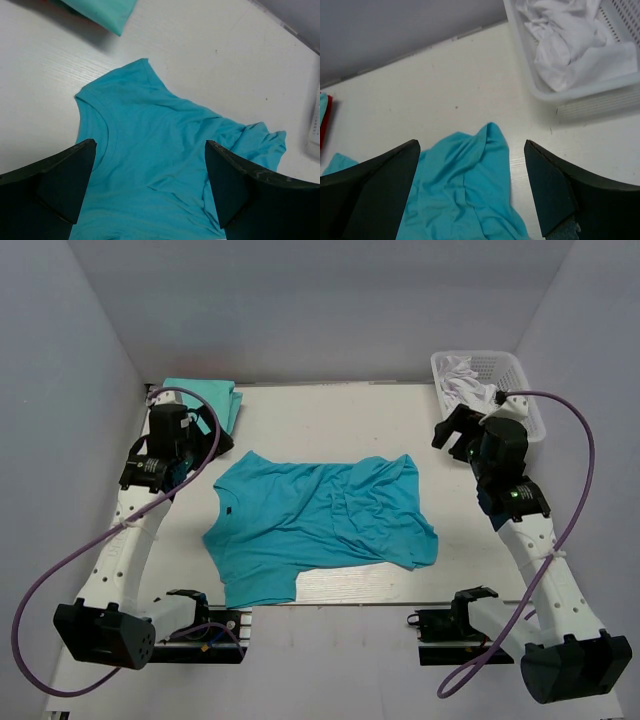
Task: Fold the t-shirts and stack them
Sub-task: Flatten out the tshirt
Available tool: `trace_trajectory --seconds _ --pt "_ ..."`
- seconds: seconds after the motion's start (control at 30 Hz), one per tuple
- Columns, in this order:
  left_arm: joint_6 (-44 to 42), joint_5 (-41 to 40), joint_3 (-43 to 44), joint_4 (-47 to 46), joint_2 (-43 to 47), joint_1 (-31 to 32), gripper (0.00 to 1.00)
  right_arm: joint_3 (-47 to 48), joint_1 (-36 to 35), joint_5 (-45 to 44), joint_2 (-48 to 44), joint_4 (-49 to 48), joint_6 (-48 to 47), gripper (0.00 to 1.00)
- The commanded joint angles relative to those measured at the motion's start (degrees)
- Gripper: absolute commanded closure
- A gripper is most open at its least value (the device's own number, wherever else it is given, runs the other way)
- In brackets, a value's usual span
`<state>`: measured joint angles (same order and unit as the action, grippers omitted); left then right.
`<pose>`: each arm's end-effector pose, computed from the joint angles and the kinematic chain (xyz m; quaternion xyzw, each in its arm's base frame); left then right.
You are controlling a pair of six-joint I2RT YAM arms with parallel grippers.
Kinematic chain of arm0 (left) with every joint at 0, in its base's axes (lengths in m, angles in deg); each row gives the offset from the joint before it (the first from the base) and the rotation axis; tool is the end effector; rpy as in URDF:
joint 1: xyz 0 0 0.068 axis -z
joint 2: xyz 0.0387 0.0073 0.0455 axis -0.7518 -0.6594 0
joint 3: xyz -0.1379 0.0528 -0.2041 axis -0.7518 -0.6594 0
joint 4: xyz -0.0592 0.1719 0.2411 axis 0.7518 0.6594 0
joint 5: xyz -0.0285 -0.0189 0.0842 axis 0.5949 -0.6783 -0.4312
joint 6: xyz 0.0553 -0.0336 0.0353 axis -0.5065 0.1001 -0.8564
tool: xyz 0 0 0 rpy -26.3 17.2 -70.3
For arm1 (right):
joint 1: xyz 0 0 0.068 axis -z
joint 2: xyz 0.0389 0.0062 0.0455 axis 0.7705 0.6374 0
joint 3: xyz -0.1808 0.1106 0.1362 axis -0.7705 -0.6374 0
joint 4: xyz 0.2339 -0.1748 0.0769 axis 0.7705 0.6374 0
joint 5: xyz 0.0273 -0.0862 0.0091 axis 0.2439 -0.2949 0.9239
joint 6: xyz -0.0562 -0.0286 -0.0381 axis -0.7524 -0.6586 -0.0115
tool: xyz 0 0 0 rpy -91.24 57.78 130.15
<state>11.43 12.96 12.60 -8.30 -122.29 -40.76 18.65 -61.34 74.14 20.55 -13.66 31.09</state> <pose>0.3069 -0.0372 0.3288 -0.2150 0.8677 -0.1174 0.4325 0.2951 0.0417 0.3540 0.1476 0.7540 0.0851 0.6344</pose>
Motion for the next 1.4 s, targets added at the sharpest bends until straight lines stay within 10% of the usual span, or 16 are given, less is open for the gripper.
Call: trace_trajectory --seconds 0.0,0.57,1.07,1.37 --pt "1.94 -2.25 0.2 4.87 1.97 -0.17 0.0 -0.5 0.04 3.57 -1.74 5.62 0.87 0.1" --pt "6.16 11.89 -19.22 9.63 -2.6 1.42 0.0 -5.86 -1.36 15.89 9.32 23.35 -1.59 0.1" --pt "6.87 4.86 -22.56 12.97 -10.07 1.94 0.0 -12.54 -5.14 15.63 14.26 21.52 0.43 0.1" --pt "6.87 11.28 -24.86 3.39 -19.72 3.09 0.17 -14.48 -7.78 22.83 16.8 16.87 -1.24 0.1"
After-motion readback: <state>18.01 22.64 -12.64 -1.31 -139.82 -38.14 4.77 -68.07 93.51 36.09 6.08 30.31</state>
